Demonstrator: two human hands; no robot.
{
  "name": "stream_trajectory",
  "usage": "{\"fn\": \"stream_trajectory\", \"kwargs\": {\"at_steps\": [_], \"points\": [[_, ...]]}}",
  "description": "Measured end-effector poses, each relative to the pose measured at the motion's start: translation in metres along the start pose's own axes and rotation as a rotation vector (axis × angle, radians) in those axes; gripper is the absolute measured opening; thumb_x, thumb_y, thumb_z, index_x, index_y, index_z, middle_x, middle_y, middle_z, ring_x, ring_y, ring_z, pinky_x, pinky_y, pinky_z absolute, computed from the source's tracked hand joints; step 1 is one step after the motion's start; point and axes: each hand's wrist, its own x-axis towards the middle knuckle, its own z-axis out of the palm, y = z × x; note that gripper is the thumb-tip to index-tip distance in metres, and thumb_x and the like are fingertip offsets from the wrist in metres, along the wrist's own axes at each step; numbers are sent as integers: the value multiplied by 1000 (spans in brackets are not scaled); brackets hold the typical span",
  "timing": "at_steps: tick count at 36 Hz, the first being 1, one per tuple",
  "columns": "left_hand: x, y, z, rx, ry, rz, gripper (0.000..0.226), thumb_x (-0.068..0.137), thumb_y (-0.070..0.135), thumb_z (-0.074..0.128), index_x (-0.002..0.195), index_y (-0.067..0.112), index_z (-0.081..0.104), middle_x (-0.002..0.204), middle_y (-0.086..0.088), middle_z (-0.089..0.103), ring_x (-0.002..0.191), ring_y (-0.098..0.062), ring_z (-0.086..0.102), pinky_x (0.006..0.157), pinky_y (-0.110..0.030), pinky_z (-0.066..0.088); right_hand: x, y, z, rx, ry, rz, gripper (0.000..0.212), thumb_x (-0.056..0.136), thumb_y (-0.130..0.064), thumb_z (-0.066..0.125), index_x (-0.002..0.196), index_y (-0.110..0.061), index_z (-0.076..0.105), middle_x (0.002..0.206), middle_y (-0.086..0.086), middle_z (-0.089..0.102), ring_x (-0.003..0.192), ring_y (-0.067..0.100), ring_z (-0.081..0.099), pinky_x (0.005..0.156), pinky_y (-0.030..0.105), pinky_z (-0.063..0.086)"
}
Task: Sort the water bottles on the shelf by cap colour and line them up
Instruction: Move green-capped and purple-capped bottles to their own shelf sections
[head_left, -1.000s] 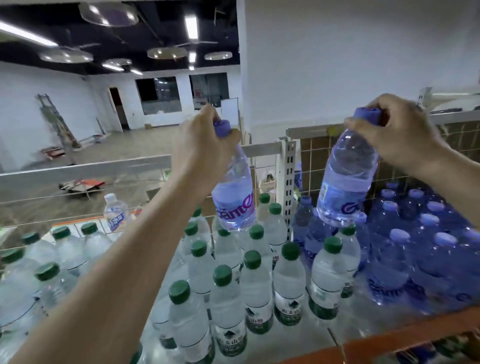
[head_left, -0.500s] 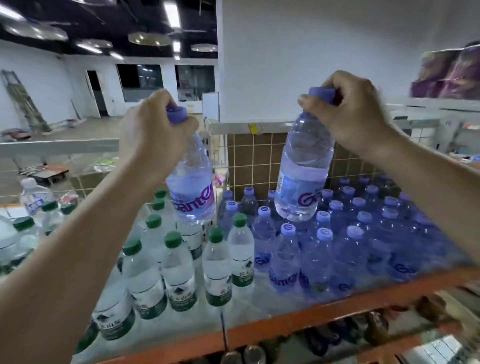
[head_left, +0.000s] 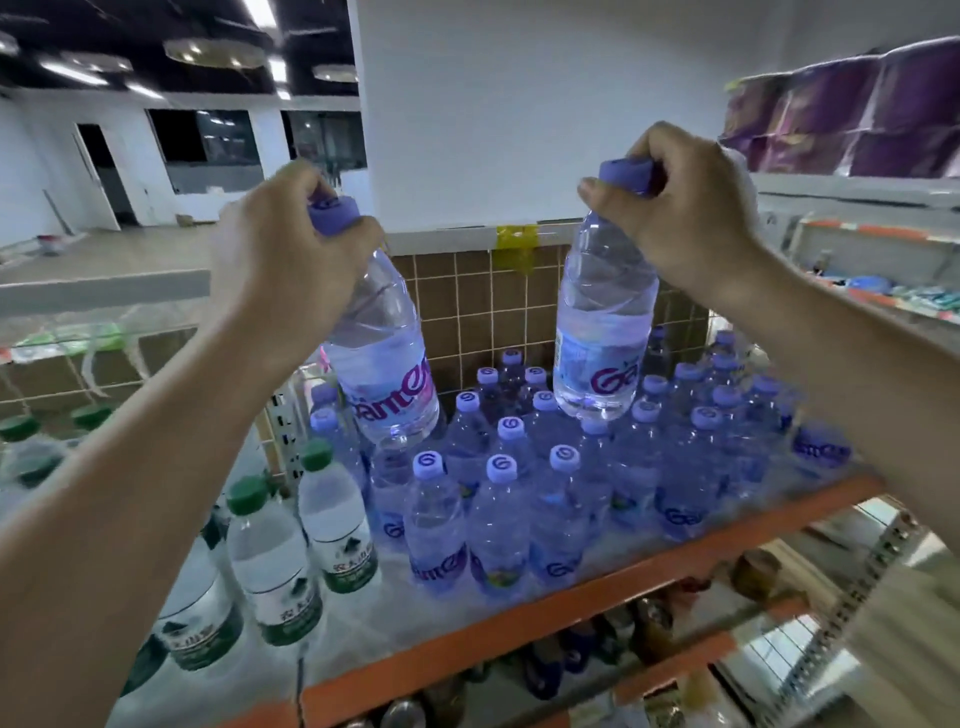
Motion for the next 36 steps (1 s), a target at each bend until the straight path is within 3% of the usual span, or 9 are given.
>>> {"fn": "stream_trajectory", "kwargs": {"at_steps": [4,8,11,13,19,24,27,30,36], "points": [[10,5,31,-15,-32,33,24,77,35,62,87,14,58,79,-2,56,76,-26,54,65,-39,47,1,25,-5,-27,-165,80,41,69,-61,66,70,-23,51,66,-3,51,66,20,48,63,37,45],[21,5,66,-73,-109,42,19,76,32,63,81,15,57,69,2,51,76,-31,54,65,-38,45,-6,42,-11,-158,-507,165,37,78,-41,76,74,-9,57,63,1,49,55,12,41,48,18,36],[25,8,92,-82,-128,61,19,79,32,64,81,15,57,62,8,46,70,-23,48,52,-28,35,-21,62,-8,-321,-750,237,39,72,-54,76,75,-18,61,62,-2,63,53,13,59,51,25,46],[25,10,106,-97,-143,91,21,80,33,64,82,14,56,62,9,45,69,-20,45,50,-24,32,-35,79,0,-379,-847,280,39,68,-58,76,73,-23,59,61,-6,63,51,10,60,52,25,44],[27,16,146,-185,-256,85,20,82,29,63,83,10,57,63,6,49,56,-9,42,51,-25,34,-77,122,23,-457,-975,327,37,71,-59,73,85,-31,52,78,-8,60,73,17,59,61,29,45],[29,32,176,-213,-237,76,19,82,29,62,85,11,57,63,6,49,56,-9,42,51,-25,34,-93,152,30,-314,-1033,309,35,74,-55,73,76,-32,46,69,-7,60,63,15,61,54,28,41],[28,44,191,-222,-199,60,19,84,30,61,88,11,58,64,8,50,59,-9,44,54,-26,38,-99,165,35,-240,-1083,225,33,77,-52,72,82,-29,50,66,-3,58,57,10,51,55,29,38],[29,56,205,-233,-169,49,17,84,28,60,87,11,58,63,9,49,57,-5,43,54,-25,37,-104,171,39,-170,-1149,111,34,80,-46,72,88,-21,49,75,1,58,63,15,46,60,32,37],[32,77,233,-224,-153,24,19,83,29,62,86,11,57,63,8,49,60,-14,46,56,-28,39,-97,189,38,53,-1297,31,29,84,-35,73,91,-29,46,79,3,63,66,16,61,65,34,51]]}}
